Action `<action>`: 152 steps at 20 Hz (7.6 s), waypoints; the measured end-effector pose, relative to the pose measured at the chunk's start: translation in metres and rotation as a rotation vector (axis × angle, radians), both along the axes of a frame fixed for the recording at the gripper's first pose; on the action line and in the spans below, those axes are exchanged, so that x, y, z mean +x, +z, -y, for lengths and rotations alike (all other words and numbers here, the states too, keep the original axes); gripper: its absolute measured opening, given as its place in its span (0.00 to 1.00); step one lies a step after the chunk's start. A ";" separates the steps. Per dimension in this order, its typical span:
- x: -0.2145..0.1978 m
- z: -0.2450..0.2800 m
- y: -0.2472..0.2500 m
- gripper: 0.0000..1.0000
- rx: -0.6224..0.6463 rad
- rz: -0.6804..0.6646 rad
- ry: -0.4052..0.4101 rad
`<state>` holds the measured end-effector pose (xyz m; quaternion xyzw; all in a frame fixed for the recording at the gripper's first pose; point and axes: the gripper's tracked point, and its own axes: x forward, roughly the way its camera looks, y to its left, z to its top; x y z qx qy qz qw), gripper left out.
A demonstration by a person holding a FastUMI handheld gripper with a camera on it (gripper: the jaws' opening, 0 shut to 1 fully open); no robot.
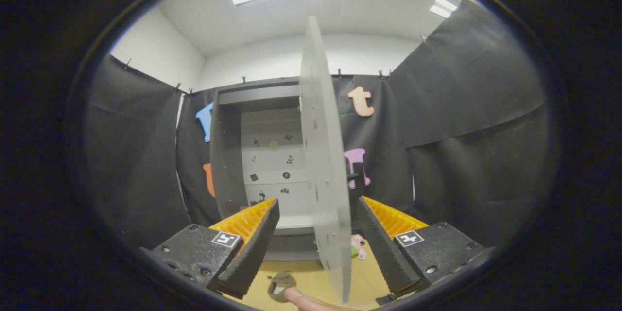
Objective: Open the shoe cabinet door, grab the shoes and put them into the shoe cabinet, then close the shoe cabinet door.
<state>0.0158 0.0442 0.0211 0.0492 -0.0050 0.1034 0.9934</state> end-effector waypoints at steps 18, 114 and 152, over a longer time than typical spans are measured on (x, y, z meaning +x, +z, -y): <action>0.073 -0.205 -0.260 1.00 -0.176 -0.108 0.007; 0.328 -0.247 -0.047 0.10 -0.027 -0.262 0.164; 0.454 -0.274 -0.193 0.62 -0.075 -0.410 0.145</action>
